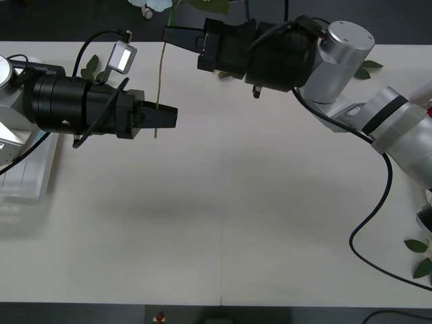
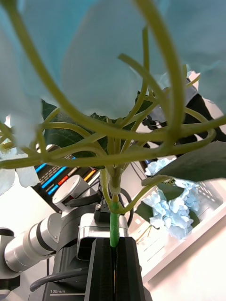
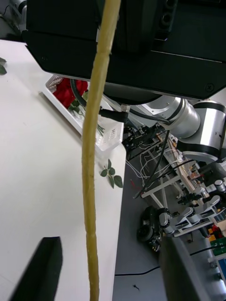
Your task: Put the red flowers into the right box and the blue flowers into the left box
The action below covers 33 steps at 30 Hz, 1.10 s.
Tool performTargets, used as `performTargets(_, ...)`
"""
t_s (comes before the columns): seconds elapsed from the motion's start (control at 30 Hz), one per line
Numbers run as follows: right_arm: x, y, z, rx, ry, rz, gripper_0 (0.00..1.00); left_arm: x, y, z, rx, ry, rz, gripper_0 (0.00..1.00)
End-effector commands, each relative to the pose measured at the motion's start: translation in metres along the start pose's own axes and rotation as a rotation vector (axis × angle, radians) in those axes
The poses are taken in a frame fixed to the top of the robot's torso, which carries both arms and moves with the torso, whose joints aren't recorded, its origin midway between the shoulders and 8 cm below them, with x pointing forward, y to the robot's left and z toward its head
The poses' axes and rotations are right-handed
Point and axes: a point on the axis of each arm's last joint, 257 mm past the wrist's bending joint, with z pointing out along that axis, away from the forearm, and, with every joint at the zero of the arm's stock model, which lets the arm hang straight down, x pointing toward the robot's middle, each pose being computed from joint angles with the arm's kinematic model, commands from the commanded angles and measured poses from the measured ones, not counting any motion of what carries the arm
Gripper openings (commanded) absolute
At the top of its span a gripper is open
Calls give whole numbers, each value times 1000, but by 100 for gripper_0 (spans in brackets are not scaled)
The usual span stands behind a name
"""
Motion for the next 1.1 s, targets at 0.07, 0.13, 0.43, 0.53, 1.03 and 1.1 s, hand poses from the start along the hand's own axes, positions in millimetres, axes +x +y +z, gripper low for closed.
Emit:
performTargets(0.07,-5,5,2,-9,-15,34,0,-9,-8,-1,5,-8,-11,0)
performTargets(0.13,-6,5,2,-11,-18,44,0,-9,-8,0,7,-7,-12,0)
performTargets(0.43,-7,5,2,-10,-22,61,0,-9,-9,1,10,-4,-13,0)
performTargets(0.53,-8,6,2,-12,-22,65,0,-9,-9,1,10,-4,-16,0)
performTargets(1.03,-6,-10,-15,44,23,-23,83,-18,-9,-18,-13,-11,-9,0)
performTargets(1.1,-6,-13,-19,54,30,-40,86,-20,-10,-21,-13,-14,-6,0)
